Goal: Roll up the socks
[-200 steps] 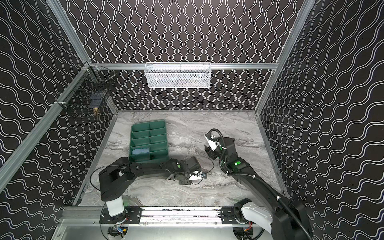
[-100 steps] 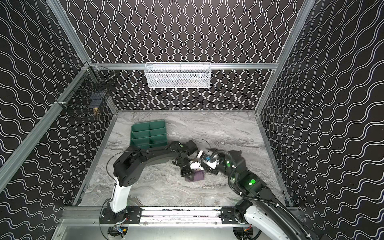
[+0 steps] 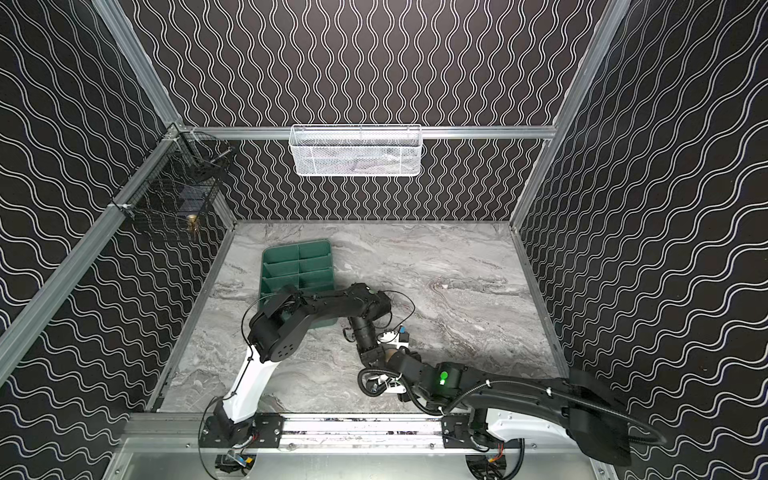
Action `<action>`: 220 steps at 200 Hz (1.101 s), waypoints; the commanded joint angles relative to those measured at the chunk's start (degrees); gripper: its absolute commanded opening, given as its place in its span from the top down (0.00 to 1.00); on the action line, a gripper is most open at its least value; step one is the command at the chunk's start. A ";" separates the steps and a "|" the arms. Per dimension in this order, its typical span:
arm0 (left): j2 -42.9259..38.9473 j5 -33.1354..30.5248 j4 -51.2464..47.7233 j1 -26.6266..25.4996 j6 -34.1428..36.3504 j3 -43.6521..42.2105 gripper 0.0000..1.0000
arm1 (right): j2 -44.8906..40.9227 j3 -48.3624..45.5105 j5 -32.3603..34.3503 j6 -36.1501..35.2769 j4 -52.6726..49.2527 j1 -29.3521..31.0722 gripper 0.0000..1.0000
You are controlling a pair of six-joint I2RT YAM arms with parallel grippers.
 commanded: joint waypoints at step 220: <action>-53.67 -55.01 23.86 14.95 -16.74 -15.91 0.51 | 19.94 9.40 -37.34 7.40 -6.75 -13.76 1.00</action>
